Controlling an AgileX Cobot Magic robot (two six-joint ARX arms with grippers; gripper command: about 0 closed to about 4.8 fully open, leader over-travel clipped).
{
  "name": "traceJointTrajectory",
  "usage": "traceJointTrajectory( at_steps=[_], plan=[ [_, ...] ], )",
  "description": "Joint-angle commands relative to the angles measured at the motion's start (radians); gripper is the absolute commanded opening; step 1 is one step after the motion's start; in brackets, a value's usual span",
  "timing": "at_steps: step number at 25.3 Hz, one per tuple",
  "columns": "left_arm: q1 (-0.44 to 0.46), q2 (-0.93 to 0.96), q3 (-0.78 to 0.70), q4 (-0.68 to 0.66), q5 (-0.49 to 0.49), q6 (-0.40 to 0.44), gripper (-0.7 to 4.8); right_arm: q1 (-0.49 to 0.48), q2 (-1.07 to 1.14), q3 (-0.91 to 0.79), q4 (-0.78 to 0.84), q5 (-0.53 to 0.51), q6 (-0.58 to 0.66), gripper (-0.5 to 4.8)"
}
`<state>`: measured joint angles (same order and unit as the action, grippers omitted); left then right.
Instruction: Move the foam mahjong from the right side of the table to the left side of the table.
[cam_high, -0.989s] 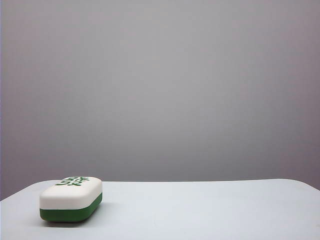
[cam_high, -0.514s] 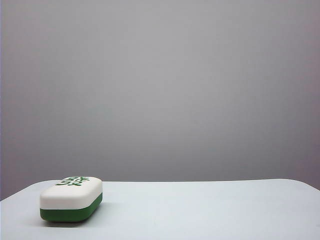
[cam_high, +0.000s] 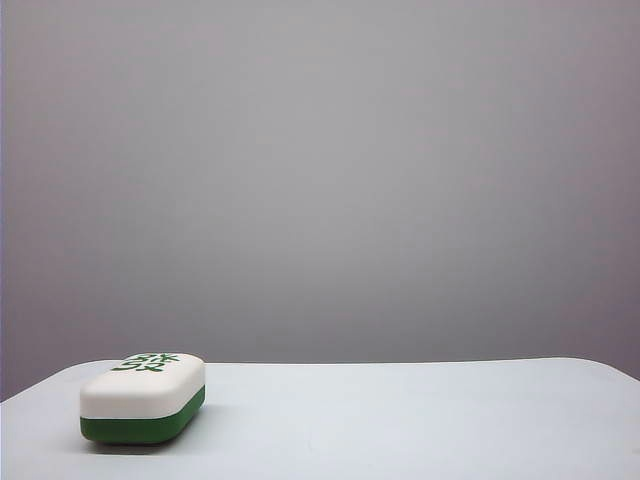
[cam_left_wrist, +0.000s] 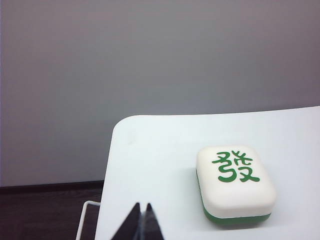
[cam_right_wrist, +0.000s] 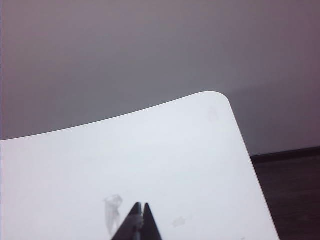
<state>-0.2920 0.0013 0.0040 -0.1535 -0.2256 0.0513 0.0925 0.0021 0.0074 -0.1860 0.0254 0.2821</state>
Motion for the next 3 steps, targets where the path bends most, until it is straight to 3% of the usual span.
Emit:
traceJointTrajectory(
  at_steps=[1,3],
  plan=[
    [0.002,0.0,0.002,-0.007,0.004,-0.003,-0.02,0.0,0.0,-0.006,0.003,-0.002,-0.003,-0.05],
    [0.002,0.0,0.002,-0.007,0.004,-0.003,-0.02,0.0,0.0,-0.006,0.003,-0.002,-0.003,-0.05]
  ],
)
